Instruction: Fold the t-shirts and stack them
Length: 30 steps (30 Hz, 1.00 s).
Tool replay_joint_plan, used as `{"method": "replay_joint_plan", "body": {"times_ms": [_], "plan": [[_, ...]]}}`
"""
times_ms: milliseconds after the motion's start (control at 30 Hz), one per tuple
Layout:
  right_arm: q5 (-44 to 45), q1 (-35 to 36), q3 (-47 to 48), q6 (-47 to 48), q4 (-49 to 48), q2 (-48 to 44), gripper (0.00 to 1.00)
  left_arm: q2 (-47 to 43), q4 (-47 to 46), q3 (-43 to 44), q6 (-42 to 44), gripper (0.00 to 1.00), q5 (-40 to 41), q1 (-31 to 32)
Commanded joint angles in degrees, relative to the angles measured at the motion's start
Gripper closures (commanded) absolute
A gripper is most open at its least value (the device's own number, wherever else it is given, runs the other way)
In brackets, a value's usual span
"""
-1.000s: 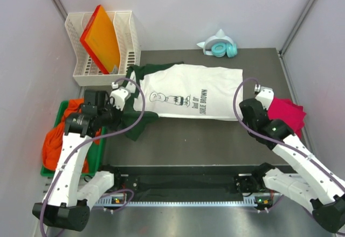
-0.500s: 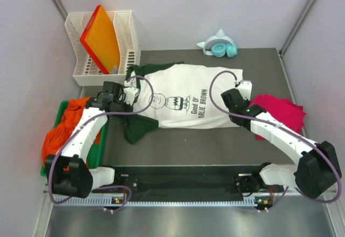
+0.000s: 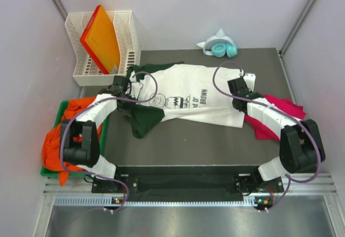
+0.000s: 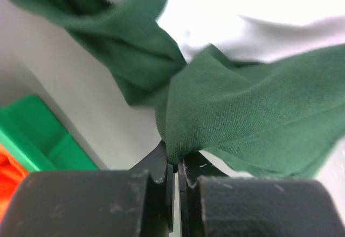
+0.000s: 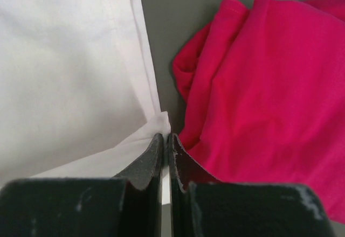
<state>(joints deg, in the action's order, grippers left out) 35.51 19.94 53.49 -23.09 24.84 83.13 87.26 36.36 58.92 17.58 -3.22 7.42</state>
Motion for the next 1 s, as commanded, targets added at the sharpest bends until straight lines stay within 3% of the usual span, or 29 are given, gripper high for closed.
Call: {"method": "replay_joint_plan", "body": {"times_ms": [0,367,967], "plan": [[-0.5,-2.5,4.0,2.3,-4.3,3.8,1.00,4.4,-7.4,5.0,-2.1,1.00,2.7,-0.2],[-2.5,-2.8,8.7,1.9,-6.5,12.2,1.00,14.0,-12.6,14.4,-5.2,1.00,8.6,-0.2],[-1.8,-3.4,17.3,0.4,-3.7,23.6,1.00,24.7,-14.4,22.9,-7.0,1.00,9.0,-0.2]]}}
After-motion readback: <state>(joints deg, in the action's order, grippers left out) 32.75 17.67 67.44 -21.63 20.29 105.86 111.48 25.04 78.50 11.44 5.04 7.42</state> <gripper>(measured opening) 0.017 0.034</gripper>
